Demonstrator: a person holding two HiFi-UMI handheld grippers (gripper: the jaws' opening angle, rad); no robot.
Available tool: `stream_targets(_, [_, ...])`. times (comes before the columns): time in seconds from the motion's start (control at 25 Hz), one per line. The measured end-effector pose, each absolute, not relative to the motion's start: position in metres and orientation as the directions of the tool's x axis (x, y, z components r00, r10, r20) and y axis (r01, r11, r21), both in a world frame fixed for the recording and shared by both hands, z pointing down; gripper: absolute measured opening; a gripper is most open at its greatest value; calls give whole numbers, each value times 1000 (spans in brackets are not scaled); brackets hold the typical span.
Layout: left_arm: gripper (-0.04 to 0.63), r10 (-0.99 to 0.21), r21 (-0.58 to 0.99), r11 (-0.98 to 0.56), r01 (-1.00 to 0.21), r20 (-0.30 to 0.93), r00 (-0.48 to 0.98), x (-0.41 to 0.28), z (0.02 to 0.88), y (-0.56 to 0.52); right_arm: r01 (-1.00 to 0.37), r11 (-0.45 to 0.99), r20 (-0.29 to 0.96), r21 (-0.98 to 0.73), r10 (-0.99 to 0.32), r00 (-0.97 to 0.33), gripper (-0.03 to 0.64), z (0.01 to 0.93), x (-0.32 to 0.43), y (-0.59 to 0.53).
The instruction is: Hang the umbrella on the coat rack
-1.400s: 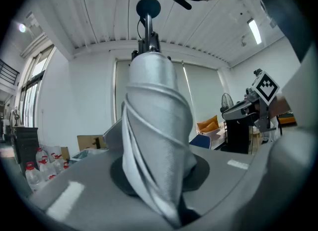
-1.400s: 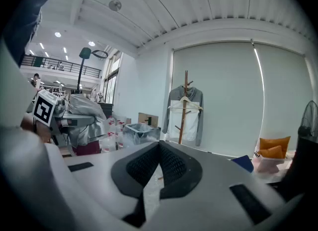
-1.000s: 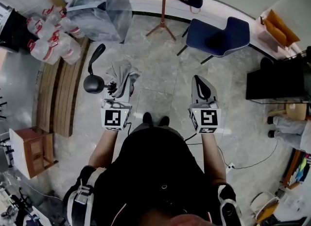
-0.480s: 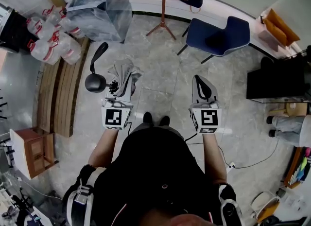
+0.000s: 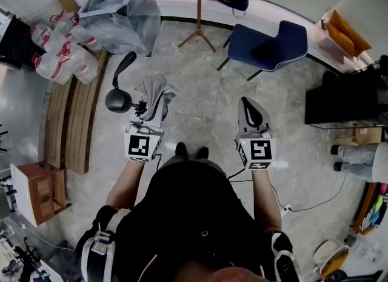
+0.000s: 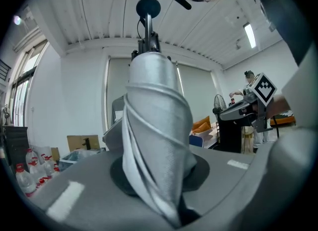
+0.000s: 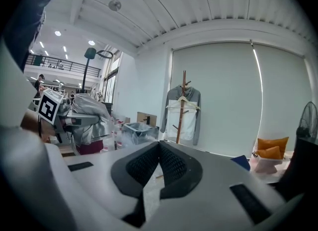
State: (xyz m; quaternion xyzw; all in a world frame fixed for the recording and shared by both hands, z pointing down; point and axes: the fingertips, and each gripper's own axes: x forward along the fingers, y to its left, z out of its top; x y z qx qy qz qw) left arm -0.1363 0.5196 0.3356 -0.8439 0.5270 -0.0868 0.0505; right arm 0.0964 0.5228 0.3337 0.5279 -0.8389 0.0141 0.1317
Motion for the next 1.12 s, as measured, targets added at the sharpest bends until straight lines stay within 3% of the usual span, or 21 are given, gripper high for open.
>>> stream_targets(0.6, [57, -878, -160, -477, -864, 126, 461, -95, 339, 466, -858, 504, 224, 102, -852, -474, 0, 325, 124, 499])
stream_targets(1.12, [55, -837, -156, -547, -823, 120, 534, -123, 353, 298, -888, 448, 198, 108, -885, -422, 0, 319, 82, 357])
